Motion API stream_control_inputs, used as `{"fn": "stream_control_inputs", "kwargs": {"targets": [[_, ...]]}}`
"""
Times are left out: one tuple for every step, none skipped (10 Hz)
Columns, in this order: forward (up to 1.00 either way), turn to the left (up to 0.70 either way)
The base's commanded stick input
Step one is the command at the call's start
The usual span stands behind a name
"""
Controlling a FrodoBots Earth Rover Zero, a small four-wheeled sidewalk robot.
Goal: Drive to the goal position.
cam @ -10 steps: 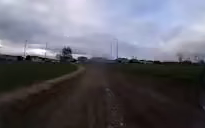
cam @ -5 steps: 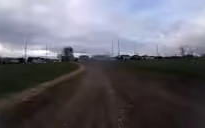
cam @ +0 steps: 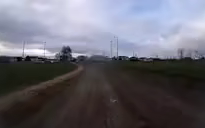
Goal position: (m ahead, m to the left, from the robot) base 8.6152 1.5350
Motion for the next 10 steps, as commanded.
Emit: {"fn": "stream_control_inputs", "kwargs": {"targets": [[0.85,-0.04],[0.85,0.0],[0.85,0.0],[0.85,0.0],[0.85,0.0],[0.85,0.0],[0.85,-0.04],[0.85,-0.13],[0.85,-0.03],[0.85,-0.1]]}}
